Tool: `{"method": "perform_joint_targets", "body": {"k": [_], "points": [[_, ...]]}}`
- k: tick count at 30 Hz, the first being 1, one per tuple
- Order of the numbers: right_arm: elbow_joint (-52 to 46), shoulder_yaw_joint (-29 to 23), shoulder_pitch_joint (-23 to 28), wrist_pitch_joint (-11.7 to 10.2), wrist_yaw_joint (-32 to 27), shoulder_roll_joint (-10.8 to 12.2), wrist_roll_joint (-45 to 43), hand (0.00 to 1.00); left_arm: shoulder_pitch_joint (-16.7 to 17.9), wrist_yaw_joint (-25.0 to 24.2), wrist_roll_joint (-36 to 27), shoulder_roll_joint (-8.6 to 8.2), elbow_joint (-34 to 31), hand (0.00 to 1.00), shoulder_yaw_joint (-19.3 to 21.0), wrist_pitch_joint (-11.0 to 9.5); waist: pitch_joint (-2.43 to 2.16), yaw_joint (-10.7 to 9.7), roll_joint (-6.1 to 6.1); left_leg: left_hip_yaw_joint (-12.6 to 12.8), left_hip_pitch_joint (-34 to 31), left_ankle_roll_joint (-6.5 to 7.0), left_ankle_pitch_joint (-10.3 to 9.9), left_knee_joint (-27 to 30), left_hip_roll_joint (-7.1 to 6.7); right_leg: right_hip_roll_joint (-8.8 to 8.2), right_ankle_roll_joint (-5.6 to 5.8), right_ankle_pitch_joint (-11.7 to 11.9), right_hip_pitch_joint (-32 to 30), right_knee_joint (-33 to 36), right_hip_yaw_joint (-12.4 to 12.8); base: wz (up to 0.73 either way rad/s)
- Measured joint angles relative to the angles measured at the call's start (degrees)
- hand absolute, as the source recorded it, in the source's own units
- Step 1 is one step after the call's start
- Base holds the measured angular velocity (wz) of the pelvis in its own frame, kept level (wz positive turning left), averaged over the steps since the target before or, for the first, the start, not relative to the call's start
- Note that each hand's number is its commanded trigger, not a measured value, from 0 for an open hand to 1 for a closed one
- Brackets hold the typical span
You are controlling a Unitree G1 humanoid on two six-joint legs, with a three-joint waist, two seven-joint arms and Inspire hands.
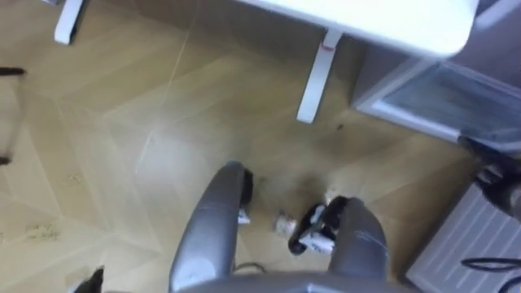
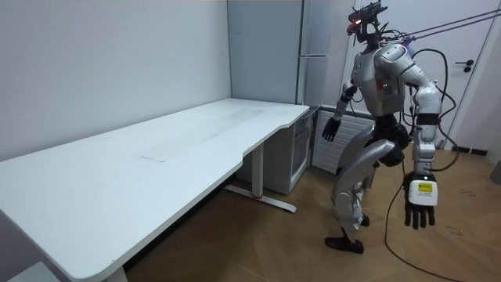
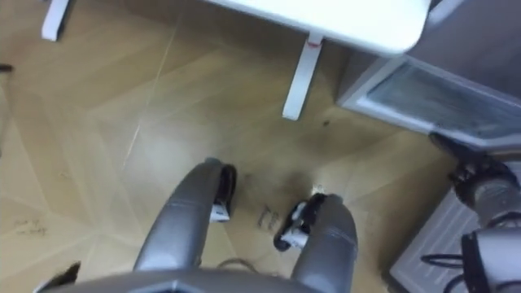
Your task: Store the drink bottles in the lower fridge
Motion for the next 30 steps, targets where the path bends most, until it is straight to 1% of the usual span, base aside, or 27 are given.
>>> {"method": "perform_joint_targets", "body": {"k": [2,4,5,6,7,8,9,10,11,12,13,14,15,16,17,18,19,20,21,22,23,25,26,27,28,29,30], "points": [[0.95,1.95,1.53,1.12,2.59,0.14,-6.16,0.0,-1.54,-0.55,1.16,-0.2,1.23,0.0,-0.02,0.37,-0.12,-0.07,0.08,0.01,2.77,0.07,0.06,-2.07,-0.02,0.59,0.4,0.68,2.72,-2.41,-0.12,-0.05],[0.84,5.83,4.65,1.48,4.61,0.58,-13.88,0.0,-3.88,-1.21,1.35,-0.28,2.86,0.0,-0.16,0.52,-0.95,0.37,0.71,-0.16,6.48,0.11,0.43,-4.97,0.57,2.13,0.78,2.25,6.93,-7.03,-0.61,-0.06],[0.83,6.48,5.13,1.54,4.96,0.88,-15.16,0.0,-4.45,-1.25,1.37,-0.29,3.3,0.0,-0.14,0.55,-1.03,0.56,0.83,-0.18,7.38,0.12,0.59,-5.67,0.64,2.31,0.82,2.54,8.01,-7.96,-0.9,0.0],[0.79,6.94,6.34,1.96,5.64,1.65,-17.05,0.0,-5.91,-1.28,1.57,-0.4,5.13,0.0,-0.14,0.56,-1.05,0.55,0.96,-0.2,9.37,0.17,0.9,-7.12,0.62,2.54,1.0,3.1,10.17,-9.73,-1.3,0.06],[0.78,6.91,7.61,2.32,6.33,2.58,-17.75,0.0,-6.86,-1.23,1.91,-0.65,6.3,0.0,-0.18,0.6,-1.21,0.19,1.29,-0.49,11.1,0.11,1.07,-8.4,0.69,3.13,1.27,3.62,12.15,-11.64,-1.65,0.06],[0.8,6.89,8.25,2.52,6.7,3.11,-17.74,0.0,-7.3,-1.18,2.36,-0.75,6.8,0.0,-0.18,0.65,-1.24,0.1,1.29,-0.55,11.91,0.07,1.2,-9.13,0.73,3.37,1.32,3.89,12.95,-12.64,-1.76,0.0],[0.85,6.89,8.99,2.72,7.06,4.36,-17.82,0.0,-7.89,-1.22,2.69,-0.98,7.69,0.0,-0.15,0.67,-1.31,0.19,1.34,-0.54,13.53,-0.06,1.53,-10.54,0.84,3.91,1.45,4.53,14.71,-14.5,-1.78,-0.05],[0.86,6.83,9.69,3.22,7.52,5.71,-17.97,0.0,-8.54,-1.31,2.93,-1.55,8.54,0.0,-0.08,0.76,-1.3,0.01,1.49,-0.37,15.53,-0.06,1.96,-12.18,0.92,4.26,1.49,5.26,16.47,-16.4,-1.88,-0.07],[0.84,6.79,10.29,3.26,7.78,6.29,-17.97,0.0,-9.06,-1.38,2.95,-1.97,9.31,0.0,-0.09,0.84,-1.27,-0.2,1.48,-0.13,16.64,-0.01,2.22,-13.17,0.91,4.31,1.58,5.58,17.26,-17.29,-1.84,-0.08],[0.83,6.76,11.41,3.27,8.59,7.32,-17.97,0.0,-9.83,-1.91,2.97,-2.83,10.47,0.0,-0.09,0.89,-1.22,-0.2,1.57,0.36,18.85,0.05,2.72,-15.16,0.82,4.43,1.8,6.15,19.12,-19.15,-1.7,-0.1],[0.55,6.69,12.28,3.4,9.21,8.33,-18.06,0.0,-10.05,-2.52,3.1,-3.6,11.3,0.0,-0.09,0.92,-1.28,-0.19,1.78,0.91,21.19,0.09,3.27,-17.29,0.84,4.67,1.97,6.93,21.21,-21.23,-1.59,-0.13],[0.08,6.69,12.51,3.54,9.43,8.83,-18.1,0.0,-10.06,-2.72,3.49,-3.87,11.48,0.0,-0.08,0.93,-1.31,-0.17,1.74,1.32,22.3,0.11,3.51,-18.32,0.87,4.8,2.02,7.25,22.01,-22.09,-1.39,-0.2],[-0.54,6.48,13.34,3.7,9.78,10.07,-18.0,0.0,-10.08,-3.2,4.16,-4.3,11.66,0.0,0.45,0.96,-1.11,-0.17,1.34,1.96,24.57,-0.05,4.09,-20.47,0.85,5.17,2.13,7.86,23.72,-23.84,-0.66,-0.2],[-0.63,5.67,13.52,3.73,10.01,11.54,-17.72,0.0,-10.04,-3.41,4.66,-4.67,11.89,0.0,1.15,0.95,-0.97,-0.47,0.96,2.12,26.84,-0.22,4.75,-22.76,0.82,5.56,2.17,8.61,25.96,-26.11,-0.73,-0.14],[-0.65,5.28,13.74,3.77,10.18,12.24,-17.68,0.0,-10.04,-3.4,4.64,-4.9,12.02,0.0,1.44,0.95,-0.99,-0.85,0.94,2.12,27.97,-0.26,5.09,-23.9,0.82,5.79,2.19,9.01,26.98,-27.34,-0.97,0.0],[-0.82,4.64,14.64,3.87,10.55,13.46,-17.33,0.0,-9.94,-3.36,4.64,-5.43,12.39,0.0,1.54,0.94,-1.07,-1.46,0.81,2.2,30.15,-0.38,5.68,-25.95,0.81,6.2,2.27,9.76,29.01,-29.64,-1.18,0.0],[-2.01,4.64,15.49,3.83,10.86,14.15,-17.18,0.0,-9.92,-3.33,4.64,-6.16,12.9,0.0,2.02,0.94,-1.12,-1.65,0.72,2.44,32.02,-0.46,5.93,-27.37,0.84,6.53,2.33,10.32,30.81,-31.46,-1.24,-0.06],[-2.76,4.63,16.03,3.83,10.96,14.37,-17.23,0.0,-9.93,-3.34,4.65,-6.46,13.15,0.0,2.1,0.93,-1.17,-1.65,0.76,2.55,32.94,-0.48,5.94,-27.81,0.85,6.69,2.4,10.48,31.75,-32.2,-1.21,-0.1],[-3.82,4.47,17.19,3.8,11.34,14.75,-17.68,0.0,-9.92,-3.36,4.78,-6.74,13.88,0.0,2.2,0.93,-1.17,-1.77,0.46,2.74,34.93,-0.5,5.95,-28.64,0.85,7.04,2.61,10.75,33.75,-33.73,-0.95,-0.09],[-3.89,3.94,17.93,3.62,11.41,15.38,-17.93,0.0,-9.67,-3.53,5.22,-6.94,14.43,0.0,3.07,0.98,-1.32,-1.75,0.28,2.96,36.94,-0.54,5.94,-29.74,0.84,7.4,2.77,10.99,35.81,-35.2,-0.68,-0.09],[-3.89,3.52,18.27,3.51,11.41,15.71,-18.02,0.0,-9.49,-3.48,5.31,-7.14,14.59,0.0,4.03,0.99,-1.42,-1.75,0.11,3.14,37.79,-0.59,5.95,-30.29,0.84,7.5,2.81,11.06,36.54,-35.72,-0.53,-0.08],[-4.17,1.67,19.74,3.31,11.79,16.94,-17.96,0.0,-8.74,-3.46,5.67,-8.2,15.17,0.0,8.01,1.0,-1.54,-1.76,-0.29,3.24,40.2,-0.8,5.82,-31.53,0.87,8.03,2.94,11.53,39.23,-37.62,-0.48,-0.02],[-4.35,1.5,20.17,3.3,11.91,17.16,-17.8,0.0,-8.57,-3.47,5.68,-8.41,15.16,0.0,8.63,1.02,-1.55,-1.85,-0.34,3.24,40.59,-0.84,5.8,-31.76,0.87,8.15,2.96,11.65,39.79,-38.2,-0.49,0.0],[-5.22,1.02,21.33,3.15,11.9,17.39,-17.61,0.0,-8.26,-3.4,6.25,-8.96,15.2,0.0,9.58,1.07,-1.58,-1.88,-0.48,3.27,41.56,-0.87,5.76,-32.28,0.82,8.22,3.0,11.98,40.88,-39.07,-0.61,0.0],[-5.91,0.03,22.43,3.15,11.89,17.52,-17.49,0.0,-7.83,-3.24,7.08,-9.8,15.64,0.0,10.77,1.13,-1.53,-1.87,-0.35,3.32,42.68,-0.87,5.73,-32.45,0.71,8.22,3.18,12.2,42.17,-39.64,-0.61,0.0],[-5.99,-0.16,22.85,3.12,11.88,17.65,-17.48,0.0,-7.65,-3.13,7.55,-10.16,15.82,0.0,11.2,1.24,-1.6,-1.9,-0.31,3.42,43.16,-0.87,5.72,-32.55,0.67,8.22,3.29,12.31,42.72,-40.01,-0.6,-0.04],[-6.22,-0.92,23.56,3.1,11.84,18.0,-17.52,0.0,-7.45,-2.86,8.4,-10.54,15.98,0.0,11.71,2.0,-1.49,-1.94,-0.48,3.46,44.2,-0.88,5.72,-33.04,0.59,8.25,3.32,12.35,43.74,-40.5,-0.52,0.0]]}}
